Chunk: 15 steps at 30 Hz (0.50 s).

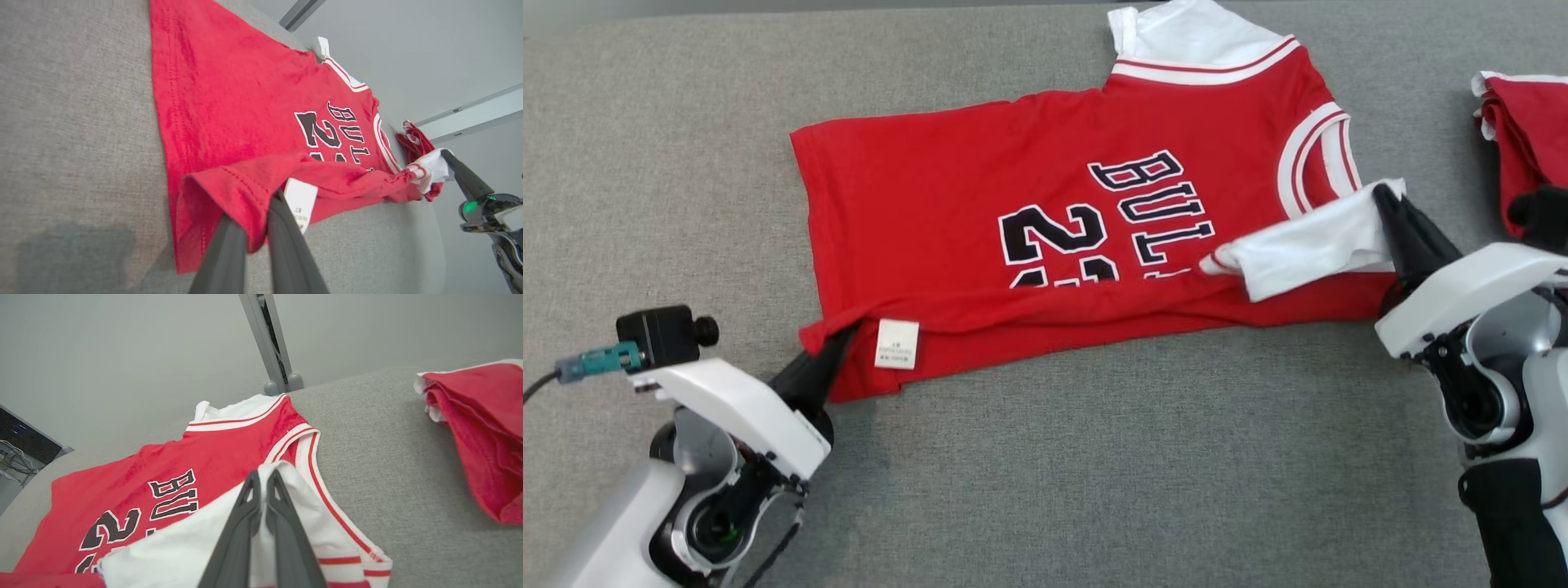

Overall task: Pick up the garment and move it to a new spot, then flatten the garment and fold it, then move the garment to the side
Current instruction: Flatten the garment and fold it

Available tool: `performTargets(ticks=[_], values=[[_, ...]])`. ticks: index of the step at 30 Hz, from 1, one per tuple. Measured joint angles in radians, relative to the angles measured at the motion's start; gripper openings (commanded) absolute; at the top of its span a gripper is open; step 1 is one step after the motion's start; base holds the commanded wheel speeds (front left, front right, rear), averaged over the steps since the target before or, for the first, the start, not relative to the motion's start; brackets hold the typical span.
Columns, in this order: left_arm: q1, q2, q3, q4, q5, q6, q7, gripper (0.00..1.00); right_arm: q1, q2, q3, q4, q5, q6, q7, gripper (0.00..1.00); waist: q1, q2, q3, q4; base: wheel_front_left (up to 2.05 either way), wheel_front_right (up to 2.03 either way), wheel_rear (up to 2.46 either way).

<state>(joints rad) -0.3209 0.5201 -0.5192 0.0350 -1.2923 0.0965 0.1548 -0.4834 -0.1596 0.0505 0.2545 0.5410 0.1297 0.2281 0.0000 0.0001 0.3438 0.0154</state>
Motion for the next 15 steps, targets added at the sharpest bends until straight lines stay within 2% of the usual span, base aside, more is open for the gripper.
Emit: performTargets(ticks=[1, 6, 10, 15], values=[[-0.017, -0.004, 0.000, 0.015, 0.001, -0.004, 0.004, 1.00, -0.014, -0.004, 0.001, 0.017, -0.007, 0.000, 0.000, 1.00, 0.0000, 0.0000, 0.004, 0.003, 0.00, 0.00, 0.00], [-0.071, -0.003, -0.008, 0.073, 0.026, -0.021, 0.012, 1.00, -0.071, -0.017, 0.013, 0.072, -0.048, 0.000, -0.028, 1.00, 0.0000, 0.0000, 0.014, 0.008, 0.00, 0.00, 0.00], [-0.073, 0.007, -0.009, 0.074, 0.049, -0.026, -0.012, 1.00, -0.081, -0.036, 0.025, 0.063, -0.057, 0.000, -0.073, 1.00, 0.0000, 0.0000, 0.011, 0.006, 0.00, 0.00, 0.00], [0.029, 0.039, -0.031, 0.025, 0.098, -0.020, -0.059, 1.00, -0.011, -0.124, 0.073, -0.035, -0.085, 0.000, -0.086, 1.00, 0.0000, 0.0000, -0.003, -0.003, 0.00, 0.00, 0.00]])
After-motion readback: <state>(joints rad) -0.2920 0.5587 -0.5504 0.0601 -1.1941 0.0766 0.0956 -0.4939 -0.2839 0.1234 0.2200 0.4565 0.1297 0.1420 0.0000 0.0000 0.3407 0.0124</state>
